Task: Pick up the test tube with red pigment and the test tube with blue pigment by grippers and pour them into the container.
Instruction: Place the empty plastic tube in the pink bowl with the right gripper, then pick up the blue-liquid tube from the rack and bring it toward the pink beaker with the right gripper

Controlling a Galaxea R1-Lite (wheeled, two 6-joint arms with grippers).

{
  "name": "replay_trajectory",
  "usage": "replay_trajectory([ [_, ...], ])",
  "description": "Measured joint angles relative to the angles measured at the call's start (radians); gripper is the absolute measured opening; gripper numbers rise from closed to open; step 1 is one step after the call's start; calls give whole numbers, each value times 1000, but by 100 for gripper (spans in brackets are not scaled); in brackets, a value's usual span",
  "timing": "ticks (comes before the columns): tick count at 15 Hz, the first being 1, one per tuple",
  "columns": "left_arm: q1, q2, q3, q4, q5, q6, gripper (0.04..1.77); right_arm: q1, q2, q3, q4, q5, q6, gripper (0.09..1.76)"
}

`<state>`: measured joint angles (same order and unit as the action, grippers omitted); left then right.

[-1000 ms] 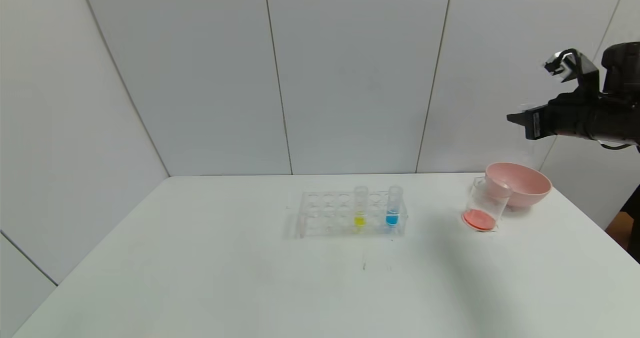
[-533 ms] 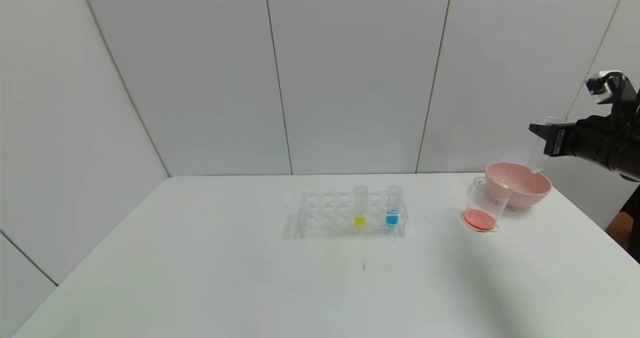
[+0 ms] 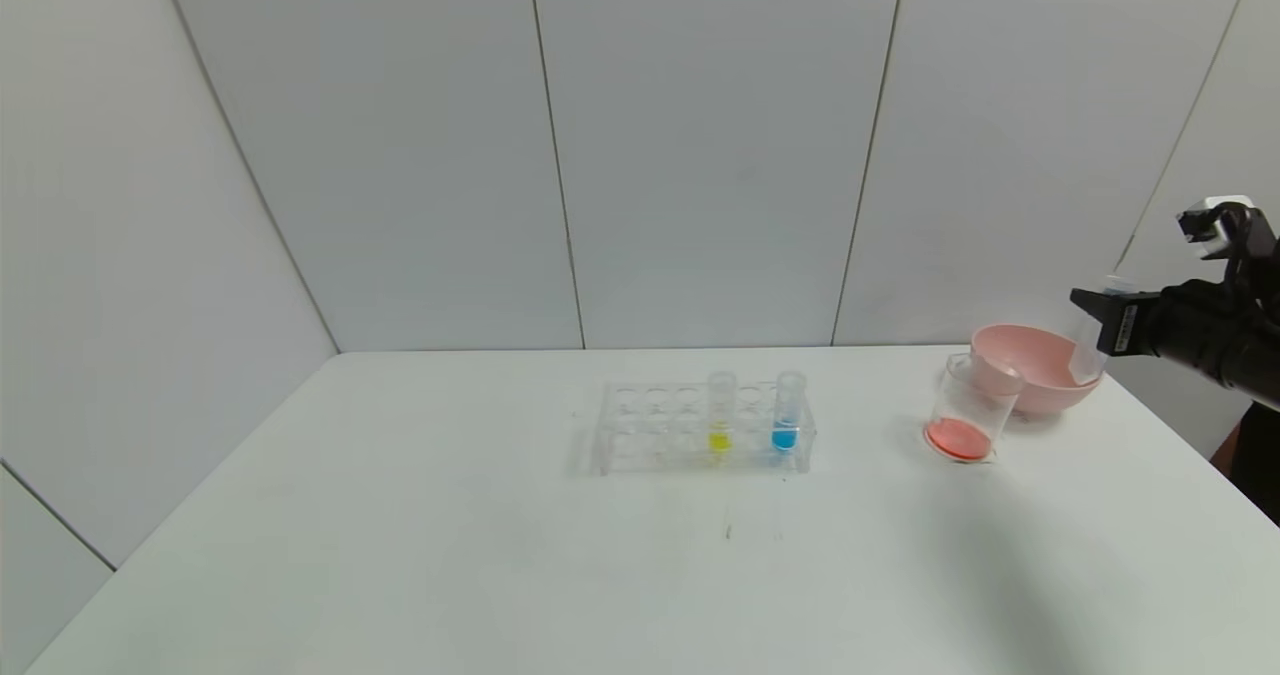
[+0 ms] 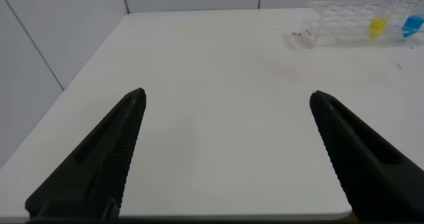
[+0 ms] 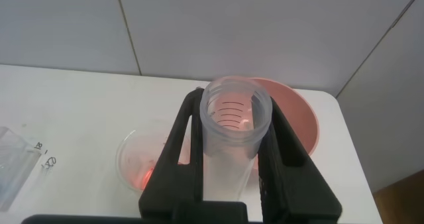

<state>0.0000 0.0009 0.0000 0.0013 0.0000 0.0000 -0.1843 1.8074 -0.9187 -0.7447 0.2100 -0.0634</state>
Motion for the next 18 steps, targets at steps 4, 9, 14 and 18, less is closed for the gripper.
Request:
replay_trajectory([
  [4,0,0,0,0,0,0,176,-3,110,-81,-85,-13,0,53],
  [9,0,0,0,0,0,0,176,-34,326,-299,-104,-72,3,53],
  [14,0,0,0,0,0,0,176,-58,416,-351,-114,-71,7,53],
  [18,0,0,0,0,0,0,176,-62,422,-354,-127,-71,16,99],
])
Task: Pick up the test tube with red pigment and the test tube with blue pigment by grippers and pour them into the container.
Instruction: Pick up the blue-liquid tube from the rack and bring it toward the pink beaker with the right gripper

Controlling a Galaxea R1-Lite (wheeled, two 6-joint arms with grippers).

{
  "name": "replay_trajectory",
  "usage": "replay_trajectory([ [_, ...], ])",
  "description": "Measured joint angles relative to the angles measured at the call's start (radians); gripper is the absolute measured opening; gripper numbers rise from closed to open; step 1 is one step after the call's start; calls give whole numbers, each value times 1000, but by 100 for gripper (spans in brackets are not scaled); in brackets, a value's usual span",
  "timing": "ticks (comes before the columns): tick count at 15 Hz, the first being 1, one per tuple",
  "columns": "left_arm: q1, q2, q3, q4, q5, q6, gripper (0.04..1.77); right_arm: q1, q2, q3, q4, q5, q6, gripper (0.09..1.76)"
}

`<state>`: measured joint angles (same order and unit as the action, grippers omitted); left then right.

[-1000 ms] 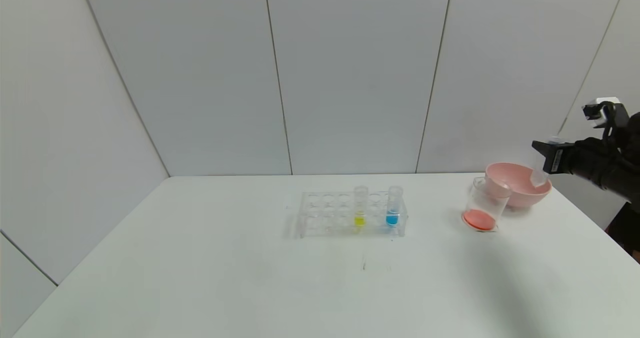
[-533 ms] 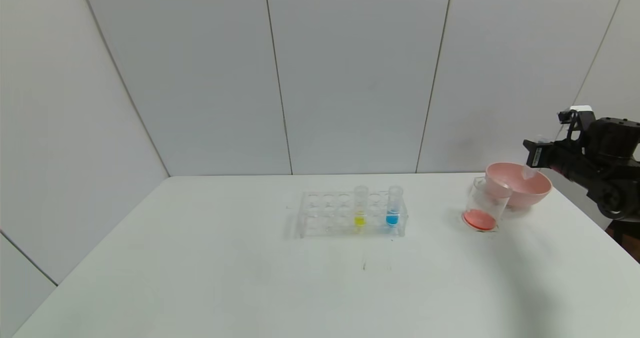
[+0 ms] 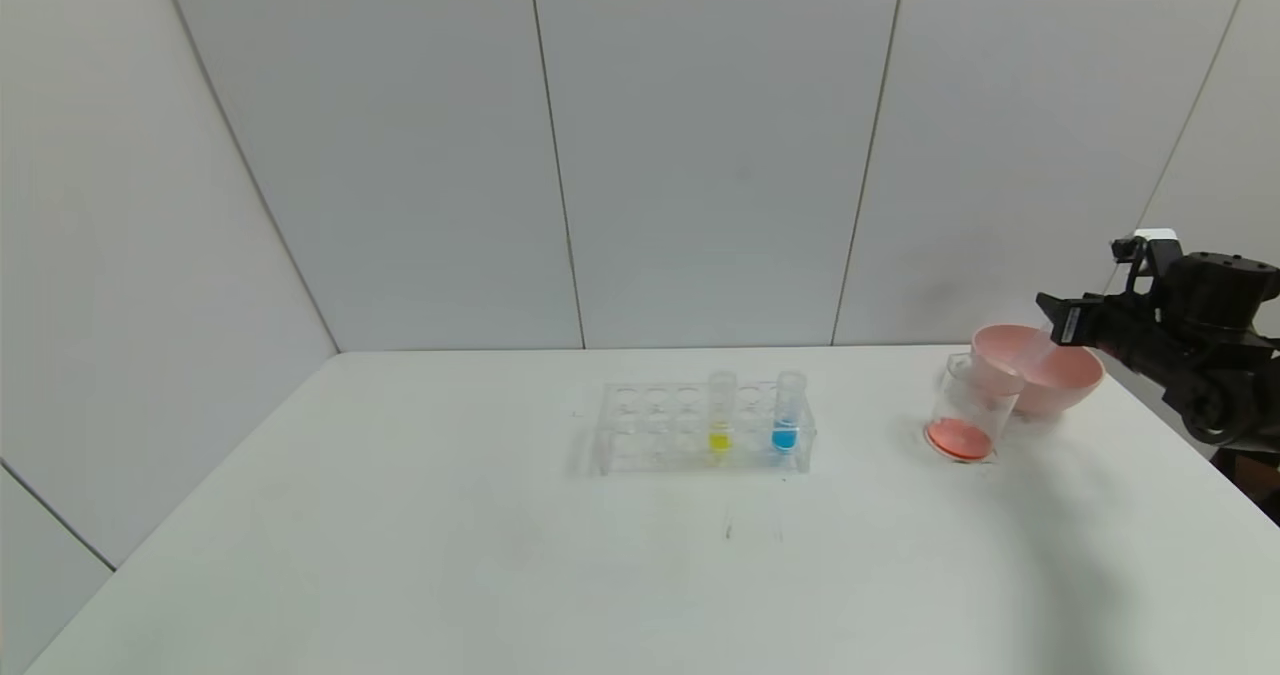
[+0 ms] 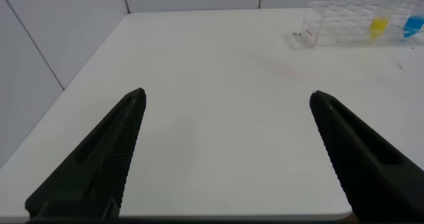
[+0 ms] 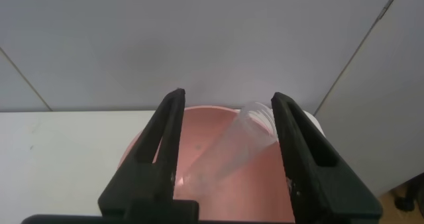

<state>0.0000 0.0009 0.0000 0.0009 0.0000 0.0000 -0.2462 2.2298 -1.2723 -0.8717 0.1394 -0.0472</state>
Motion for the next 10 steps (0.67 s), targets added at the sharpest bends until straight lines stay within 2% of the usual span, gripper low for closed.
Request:
replay_trajectory([
  [5,0,0,0,0,0,0,176,4,-29,24,-18,1,39,134],
  [10,0,0,0,0,0,0,176,66,-159,204,-22,-12,38,151],
])
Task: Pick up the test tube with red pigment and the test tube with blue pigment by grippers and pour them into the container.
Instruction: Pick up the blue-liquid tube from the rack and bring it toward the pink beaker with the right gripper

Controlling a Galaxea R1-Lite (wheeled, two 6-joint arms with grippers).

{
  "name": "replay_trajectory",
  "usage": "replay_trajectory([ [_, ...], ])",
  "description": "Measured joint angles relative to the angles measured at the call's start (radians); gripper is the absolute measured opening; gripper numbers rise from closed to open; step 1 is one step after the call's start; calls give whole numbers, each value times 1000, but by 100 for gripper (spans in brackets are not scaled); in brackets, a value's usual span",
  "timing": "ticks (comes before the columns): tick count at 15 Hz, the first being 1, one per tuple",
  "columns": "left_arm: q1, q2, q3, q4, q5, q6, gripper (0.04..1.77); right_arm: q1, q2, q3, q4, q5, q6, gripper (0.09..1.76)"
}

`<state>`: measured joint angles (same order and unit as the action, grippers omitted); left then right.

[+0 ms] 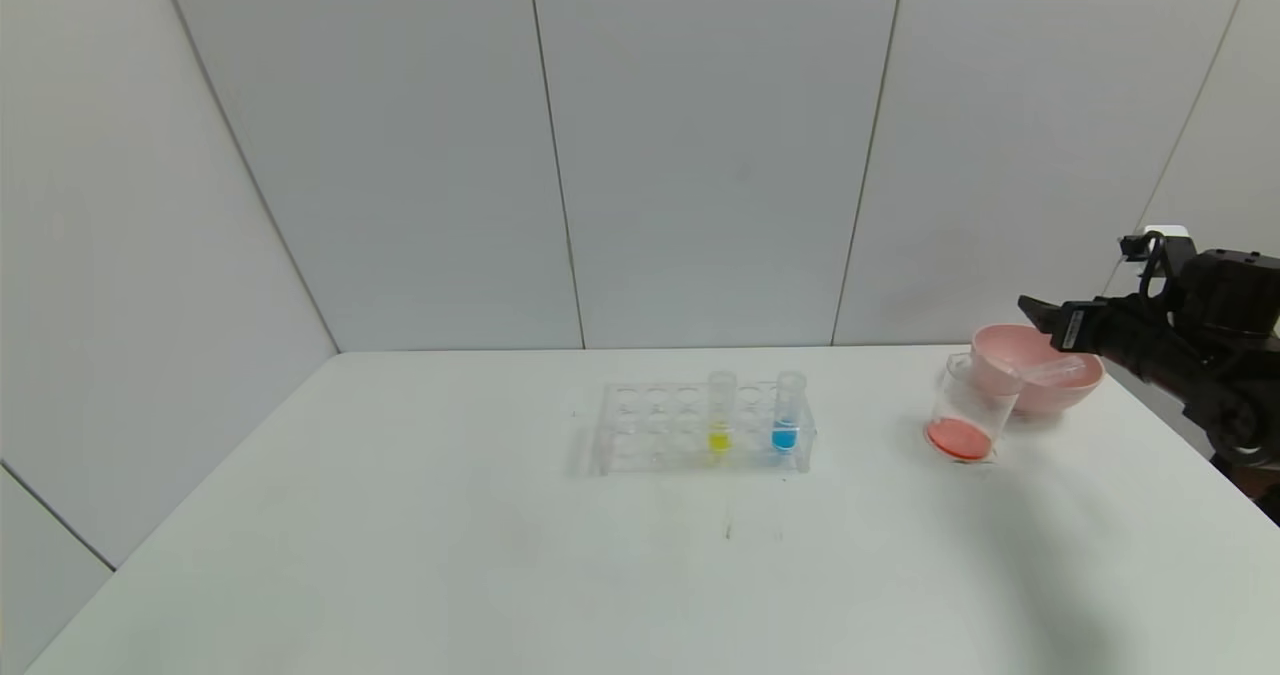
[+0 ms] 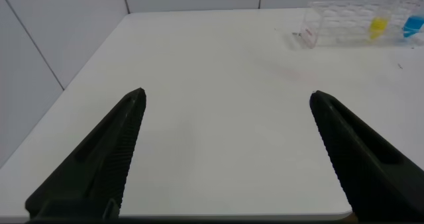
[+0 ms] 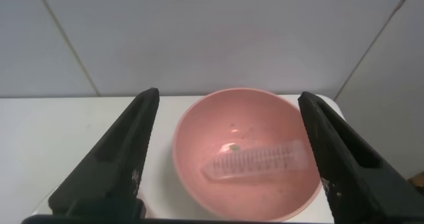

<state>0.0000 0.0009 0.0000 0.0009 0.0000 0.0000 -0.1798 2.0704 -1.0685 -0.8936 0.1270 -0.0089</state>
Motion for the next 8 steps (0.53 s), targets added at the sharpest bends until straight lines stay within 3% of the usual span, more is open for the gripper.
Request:
replay_trajectory([
  [5,0,0,0,0,0,0,176,170,-182,307,-111,-106,34,160],
  [8,0,0,0,0,0,0,176,322,-286,479,-131,-221,74,164],
])
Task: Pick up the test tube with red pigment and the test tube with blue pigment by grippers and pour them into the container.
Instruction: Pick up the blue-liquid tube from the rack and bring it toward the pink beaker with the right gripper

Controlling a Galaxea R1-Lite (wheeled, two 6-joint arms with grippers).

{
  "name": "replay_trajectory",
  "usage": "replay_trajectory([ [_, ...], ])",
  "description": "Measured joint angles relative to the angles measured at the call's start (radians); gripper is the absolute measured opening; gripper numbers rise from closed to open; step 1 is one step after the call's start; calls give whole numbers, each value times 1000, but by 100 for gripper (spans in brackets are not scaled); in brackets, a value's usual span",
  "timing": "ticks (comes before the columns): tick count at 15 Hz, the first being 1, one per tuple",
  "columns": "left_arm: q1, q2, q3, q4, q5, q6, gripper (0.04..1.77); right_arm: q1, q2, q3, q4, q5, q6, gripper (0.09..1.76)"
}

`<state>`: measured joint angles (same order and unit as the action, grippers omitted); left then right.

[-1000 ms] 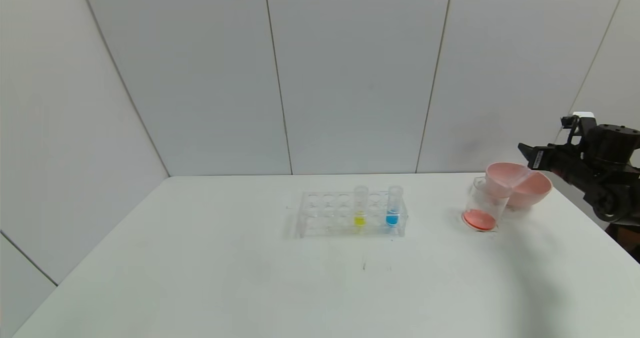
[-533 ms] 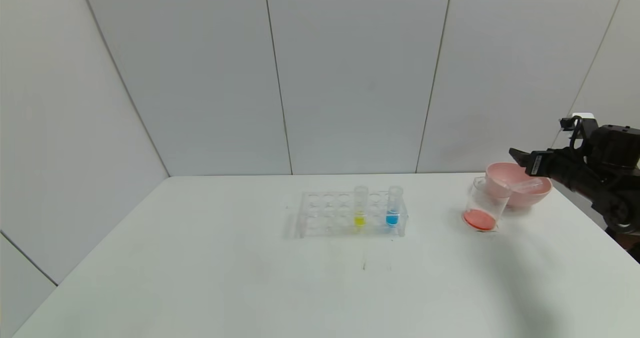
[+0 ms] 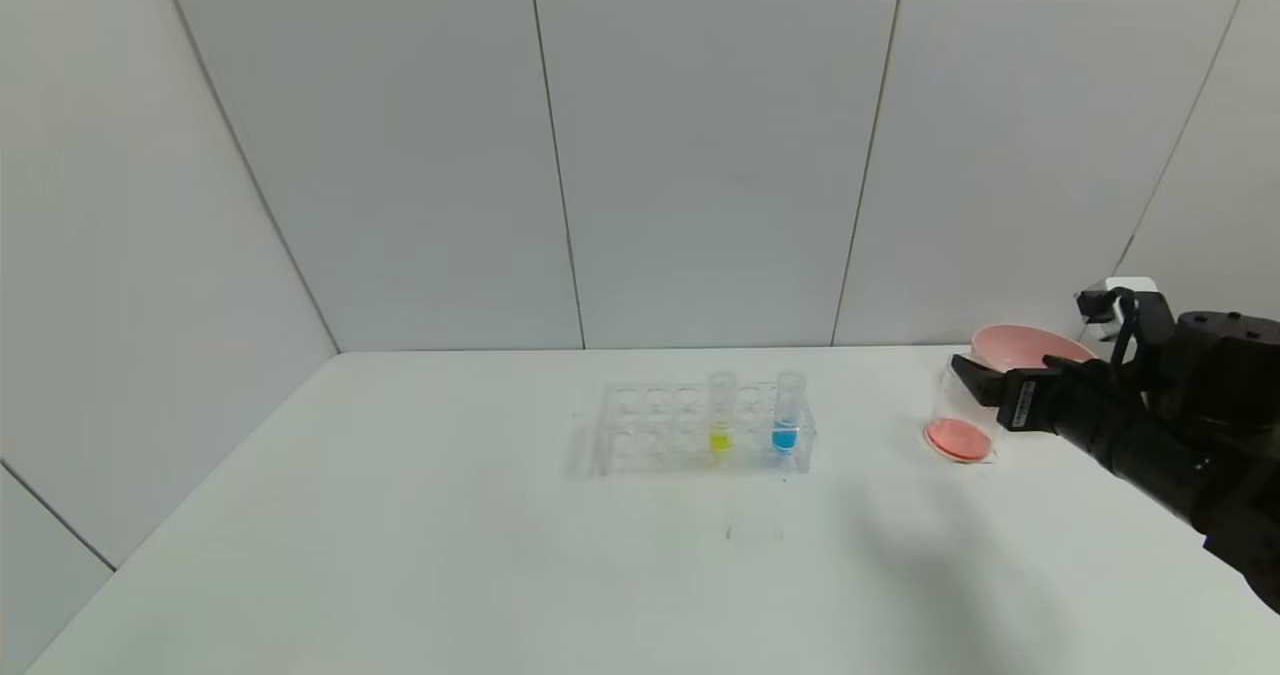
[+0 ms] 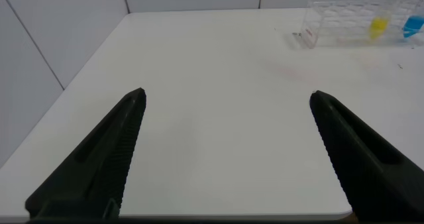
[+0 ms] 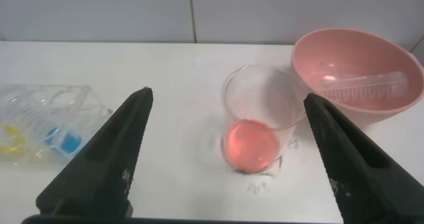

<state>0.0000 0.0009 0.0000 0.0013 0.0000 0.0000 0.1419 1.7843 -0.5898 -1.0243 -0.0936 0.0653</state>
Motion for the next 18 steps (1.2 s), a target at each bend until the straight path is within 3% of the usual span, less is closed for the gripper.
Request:
replay_trajectory([
  [5,0,0,0,0,0,0,176,263,-95,124,-4,-264,63,167],
  [10,0,0,0,0,0,0,176,525,-82,141,-6,-493,144,169],
  [13,0,0,0,0,0,0,176,622,-19,130,-63,-534,167,170],
  [18,0,0,0,-1,0,0,176,653,111,128,-191,-539,164,170],
])
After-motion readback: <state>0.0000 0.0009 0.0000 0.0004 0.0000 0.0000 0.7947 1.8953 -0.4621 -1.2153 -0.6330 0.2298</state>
